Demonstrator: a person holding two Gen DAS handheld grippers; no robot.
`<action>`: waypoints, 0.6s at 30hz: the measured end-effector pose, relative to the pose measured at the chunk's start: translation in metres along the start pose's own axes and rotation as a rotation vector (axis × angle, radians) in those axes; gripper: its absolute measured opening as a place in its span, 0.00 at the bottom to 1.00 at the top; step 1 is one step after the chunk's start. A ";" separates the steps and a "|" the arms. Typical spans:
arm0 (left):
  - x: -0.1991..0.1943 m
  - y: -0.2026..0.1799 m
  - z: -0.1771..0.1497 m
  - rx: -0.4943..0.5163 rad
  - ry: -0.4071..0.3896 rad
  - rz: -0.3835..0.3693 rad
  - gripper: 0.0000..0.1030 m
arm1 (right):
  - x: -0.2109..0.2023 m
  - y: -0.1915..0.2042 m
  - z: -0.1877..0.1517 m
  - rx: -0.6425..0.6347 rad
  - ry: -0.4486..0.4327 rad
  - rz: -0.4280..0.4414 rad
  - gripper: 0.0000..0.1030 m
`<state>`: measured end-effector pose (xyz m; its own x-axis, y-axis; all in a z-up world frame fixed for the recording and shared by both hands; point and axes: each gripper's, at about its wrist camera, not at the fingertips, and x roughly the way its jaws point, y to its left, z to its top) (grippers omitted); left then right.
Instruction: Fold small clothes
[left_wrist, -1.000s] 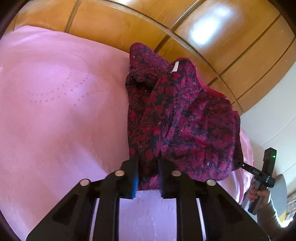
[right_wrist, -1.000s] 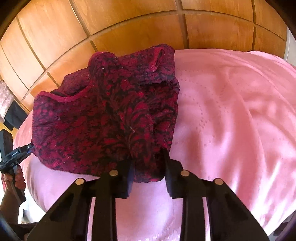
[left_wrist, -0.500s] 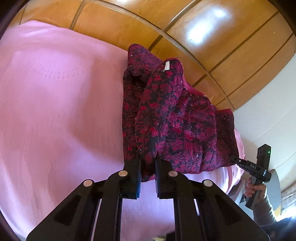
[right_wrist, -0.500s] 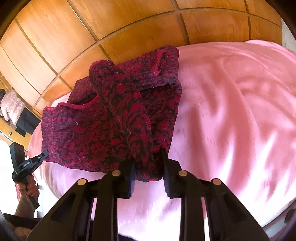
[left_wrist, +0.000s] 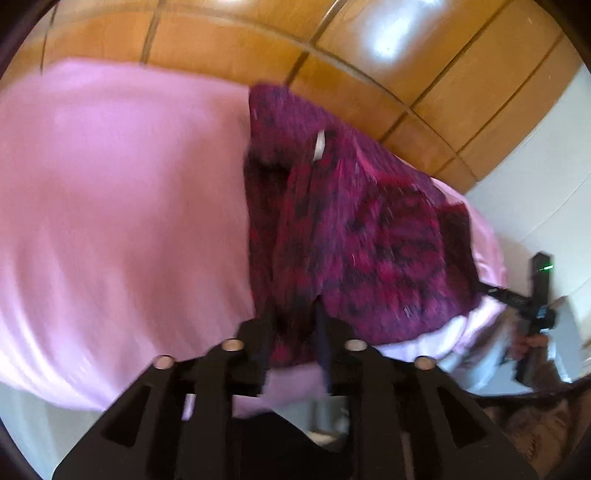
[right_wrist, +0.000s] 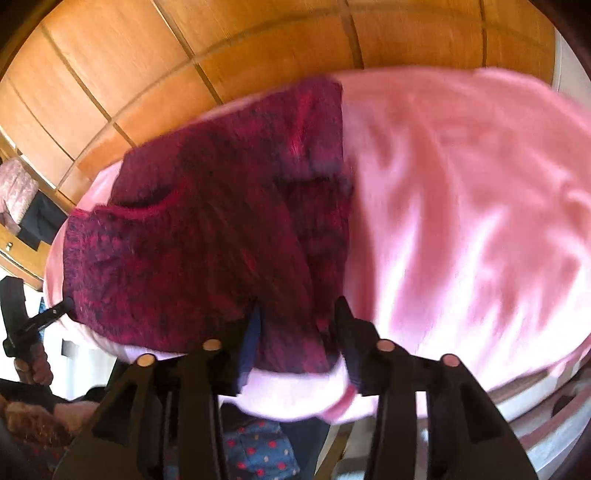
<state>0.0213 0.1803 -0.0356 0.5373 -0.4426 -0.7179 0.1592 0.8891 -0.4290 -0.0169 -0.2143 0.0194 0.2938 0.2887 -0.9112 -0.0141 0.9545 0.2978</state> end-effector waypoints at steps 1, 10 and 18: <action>-0.001 -0.001 0.005 0.014 -0.017 0.008 0.28 | -0.003 0.006 0.007 -0.018 -0.033 -0.016 0.50; -0.002 -0.015 0.046 0.124 -0.126 0.052 0.58 | 0.010 0.071 0.048 -0.245 -0.198 -0.083 0.52; 0.038 -0.027 0.057 0.195 -0.069 -0.001 0.37 | 0.048 0.072 0.059 -0.306 -0.149 -0.200 0.19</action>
<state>0.0844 0.1458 -0.0203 0.5915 -0.4404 -0.6754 0.3135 0.8973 -0.3106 0.0524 -0.1364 0.0143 0.4549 0.1023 -0.8846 -0.2203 0.9754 -0.0005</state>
